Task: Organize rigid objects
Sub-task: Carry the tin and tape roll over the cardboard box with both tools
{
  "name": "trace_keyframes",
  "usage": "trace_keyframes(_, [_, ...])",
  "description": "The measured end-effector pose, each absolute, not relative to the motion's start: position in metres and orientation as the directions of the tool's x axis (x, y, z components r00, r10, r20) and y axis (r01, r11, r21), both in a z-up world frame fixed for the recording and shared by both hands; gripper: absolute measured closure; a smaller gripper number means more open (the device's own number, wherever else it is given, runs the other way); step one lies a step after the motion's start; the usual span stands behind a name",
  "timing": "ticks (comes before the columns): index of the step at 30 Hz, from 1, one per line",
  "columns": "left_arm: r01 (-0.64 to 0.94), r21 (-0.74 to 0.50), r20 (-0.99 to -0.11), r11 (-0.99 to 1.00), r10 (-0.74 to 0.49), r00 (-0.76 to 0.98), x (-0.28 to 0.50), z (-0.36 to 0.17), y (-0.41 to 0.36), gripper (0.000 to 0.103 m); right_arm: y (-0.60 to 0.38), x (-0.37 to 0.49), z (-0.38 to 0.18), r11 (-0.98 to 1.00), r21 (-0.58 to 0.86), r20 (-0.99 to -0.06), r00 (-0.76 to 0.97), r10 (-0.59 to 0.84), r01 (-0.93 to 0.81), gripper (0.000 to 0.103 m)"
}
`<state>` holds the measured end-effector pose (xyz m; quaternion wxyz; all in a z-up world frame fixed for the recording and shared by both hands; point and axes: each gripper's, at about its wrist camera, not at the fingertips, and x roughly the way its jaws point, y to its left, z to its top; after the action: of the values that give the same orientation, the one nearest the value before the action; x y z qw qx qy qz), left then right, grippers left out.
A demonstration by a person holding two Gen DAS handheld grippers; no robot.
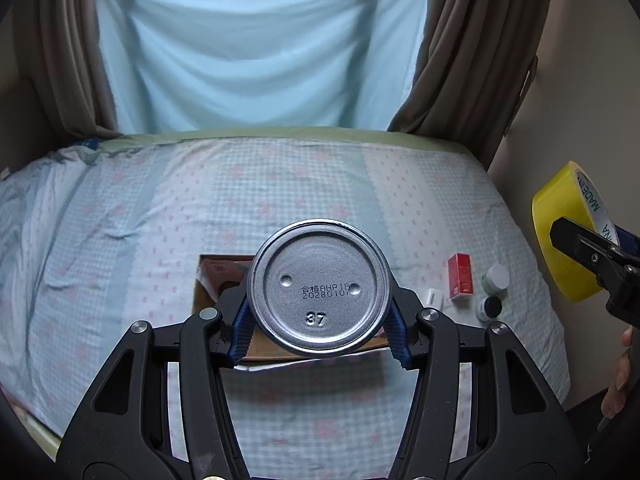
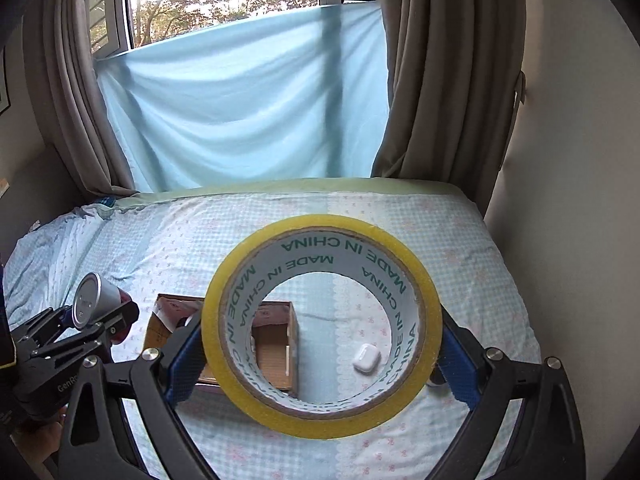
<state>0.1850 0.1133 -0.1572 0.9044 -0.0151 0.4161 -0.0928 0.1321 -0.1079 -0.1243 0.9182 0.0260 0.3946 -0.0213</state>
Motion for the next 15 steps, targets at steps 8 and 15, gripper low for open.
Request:
trace_keyframes(8, [0.171, -0.076, -0.798, 0.982, -0.163, 0.58, 0.218, -0.186, 0.184, 0.053, -0.038, 0.164, -0.153, 0.986, 0.137, -0.784, 0.619, 0.049, 0.096, 0.006])
trace_keyframes(15, [0.162, -0.065, -0.851, 0.985, -0.139, 0.506, 0.243, -0.234, 0.21, 0.053, -0.009, 0.201, -0.209, 0.986, 0.13, -0.857, 0.512, 0.057, 0.108, 0.006])
